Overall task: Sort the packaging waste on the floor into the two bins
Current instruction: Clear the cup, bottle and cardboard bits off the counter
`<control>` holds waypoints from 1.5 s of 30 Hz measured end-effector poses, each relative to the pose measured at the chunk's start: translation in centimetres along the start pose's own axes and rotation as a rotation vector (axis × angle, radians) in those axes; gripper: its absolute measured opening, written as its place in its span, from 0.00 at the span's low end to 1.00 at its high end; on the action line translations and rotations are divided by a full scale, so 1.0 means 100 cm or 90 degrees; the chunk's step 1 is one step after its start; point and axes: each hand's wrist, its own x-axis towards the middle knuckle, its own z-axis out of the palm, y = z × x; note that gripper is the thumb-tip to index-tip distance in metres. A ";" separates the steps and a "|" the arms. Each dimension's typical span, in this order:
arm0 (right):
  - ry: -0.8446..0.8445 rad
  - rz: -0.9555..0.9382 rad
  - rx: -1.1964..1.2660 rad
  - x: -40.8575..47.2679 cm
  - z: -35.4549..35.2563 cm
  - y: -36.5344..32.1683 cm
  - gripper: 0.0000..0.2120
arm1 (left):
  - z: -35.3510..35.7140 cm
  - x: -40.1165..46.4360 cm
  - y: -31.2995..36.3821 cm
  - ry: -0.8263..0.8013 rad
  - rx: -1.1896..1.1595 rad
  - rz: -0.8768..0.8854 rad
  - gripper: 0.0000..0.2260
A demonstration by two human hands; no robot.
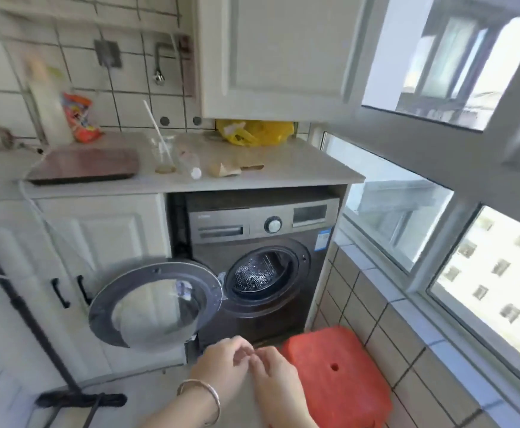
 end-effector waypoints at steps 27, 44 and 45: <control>0.026 -0.207 -0.168 0.283 0.036 -0.290 0.13 | -0.311 0.224 -0.068 0.239 -0.068 -0.059 0.05; -0.041 -0.581 -0.834 0.499 0.025 -0.369 0.34 | -0.339 0.411 -0.066 0.314 -0.264 -0.125 0.42; -0.055 -0.597 -0.864 0.503 0.030 -0.369 0.33 | -0.340 0.417 -0.067 0.312 -0.285 -0.112 0.43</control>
